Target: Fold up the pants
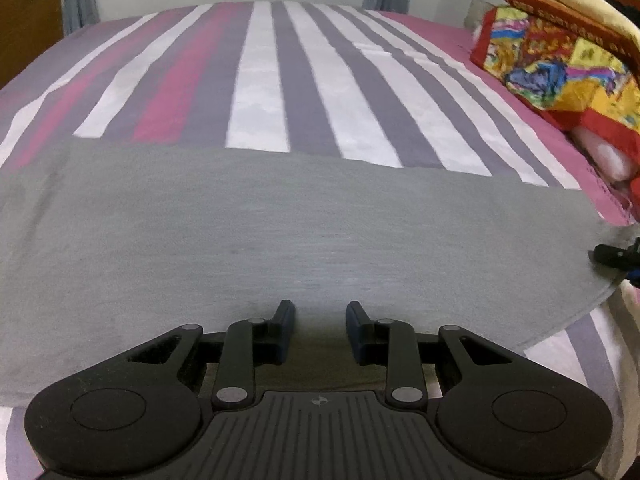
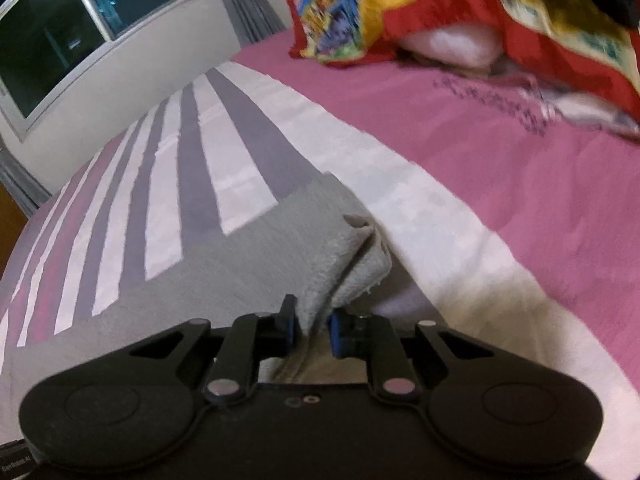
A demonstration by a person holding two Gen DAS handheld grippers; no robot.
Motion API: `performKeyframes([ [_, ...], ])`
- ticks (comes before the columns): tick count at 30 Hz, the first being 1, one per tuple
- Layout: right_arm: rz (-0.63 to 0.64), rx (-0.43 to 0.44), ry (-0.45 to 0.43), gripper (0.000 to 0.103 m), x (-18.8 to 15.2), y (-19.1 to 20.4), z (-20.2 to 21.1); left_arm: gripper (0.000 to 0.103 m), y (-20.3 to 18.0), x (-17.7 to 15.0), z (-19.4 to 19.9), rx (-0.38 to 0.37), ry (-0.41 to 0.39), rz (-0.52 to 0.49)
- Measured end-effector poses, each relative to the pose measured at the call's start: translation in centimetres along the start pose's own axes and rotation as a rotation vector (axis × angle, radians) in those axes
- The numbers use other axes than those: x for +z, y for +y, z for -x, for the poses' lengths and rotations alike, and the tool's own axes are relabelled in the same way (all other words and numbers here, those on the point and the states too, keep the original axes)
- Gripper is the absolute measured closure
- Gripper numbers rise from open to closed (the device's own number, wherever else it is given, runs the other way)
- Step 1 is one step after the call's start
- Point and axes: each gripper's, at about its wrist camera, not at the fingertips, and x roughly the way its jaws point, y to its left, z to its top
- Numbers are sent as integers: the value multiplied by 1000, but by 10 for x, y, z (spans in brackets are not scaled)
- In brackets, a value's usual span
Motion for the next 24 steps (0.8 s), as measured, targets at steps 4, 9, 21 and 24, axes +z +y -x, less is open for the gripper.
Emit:
performKeyframes([
  [4,82,49,-63,88,8,30,14,73,19,3,5,0,0,43],
  [9,200,190,-110,89,11,93,28,73,58,7,15,37,-16,116],
  [21,462,483,136,85,-84,248,-7,73,168,-7,34,166,-30,304],
  [24,509,431,228,73,-110,252,-29,73,181,-11,31,136,-15,330],
])
